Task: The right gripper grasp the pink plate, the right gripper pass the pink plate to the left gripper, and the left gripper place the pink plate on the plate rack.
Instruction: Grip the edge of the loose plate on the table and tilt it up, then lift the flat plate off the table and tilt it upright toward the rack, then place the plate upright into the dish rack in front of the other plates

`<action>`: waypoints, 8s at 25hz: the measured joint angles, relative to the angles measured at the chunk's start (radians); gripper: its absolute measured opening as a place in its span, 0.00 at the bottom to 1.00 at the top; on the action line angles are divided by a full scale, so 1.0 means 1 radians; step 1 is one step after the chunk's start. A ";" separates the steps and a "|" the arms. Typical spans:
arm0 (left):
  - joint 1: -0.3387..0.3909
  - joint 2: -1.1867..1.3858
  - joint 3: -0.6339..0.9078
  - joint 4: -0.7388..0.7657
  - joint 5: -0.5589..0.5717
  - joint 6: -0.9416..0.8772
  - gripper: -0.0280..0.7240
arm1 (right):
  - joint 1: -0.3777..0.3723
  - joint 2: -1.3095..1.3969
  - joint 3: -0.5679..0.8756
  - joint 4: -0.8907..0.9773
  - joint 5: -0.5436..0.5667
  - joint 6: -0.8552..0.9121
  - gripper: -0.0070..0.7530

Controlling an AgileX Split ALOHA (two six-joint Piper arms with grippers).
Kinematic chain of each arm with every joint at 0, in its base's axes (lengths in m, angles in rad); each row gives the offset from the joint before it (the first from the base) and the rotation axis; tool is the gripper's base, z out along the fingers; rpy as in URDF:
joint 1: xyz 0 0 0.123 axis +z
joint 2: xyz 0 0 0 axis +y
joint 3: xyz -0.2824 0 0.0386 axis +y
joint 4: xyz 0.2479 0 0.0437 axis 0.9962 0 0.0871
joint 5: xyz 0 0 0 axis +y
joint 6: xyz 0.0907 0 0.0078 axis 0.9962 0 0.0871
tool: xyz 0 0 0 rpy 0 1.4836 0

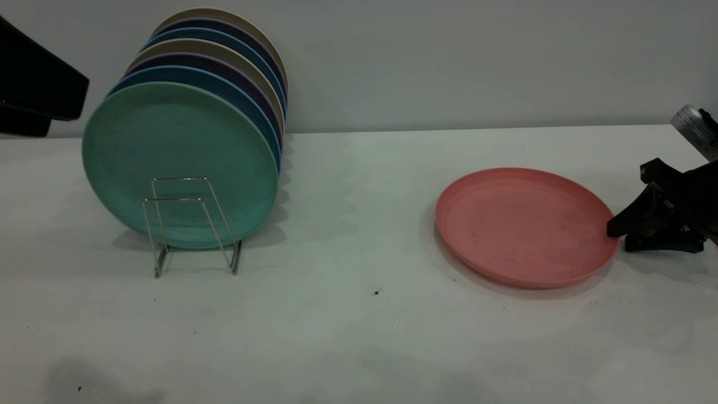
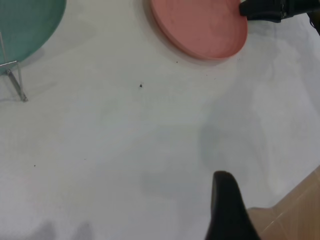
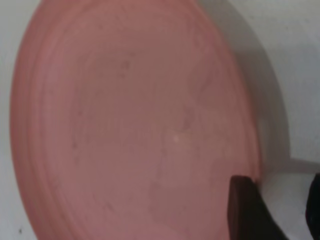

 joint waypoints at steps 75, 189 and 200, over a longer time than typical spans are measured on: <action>0.000 0.680 -0.012 -0.715 0.042 0.656 0.62 | 0.455 -0.273 0.000 -0.191 0.233 0.144 0.03; 0.002 0.494 -0.433 0.162 -0.211 1.263 0.21 | 0.236 -0.350 0.000 -0.826 0.163 0.543 0.39; 0.002 0.518 -0.435 0.127 -0.291 1.264 0.21 | 0.236 -0.350 0.000 -0.826 0.170 0.543 0.39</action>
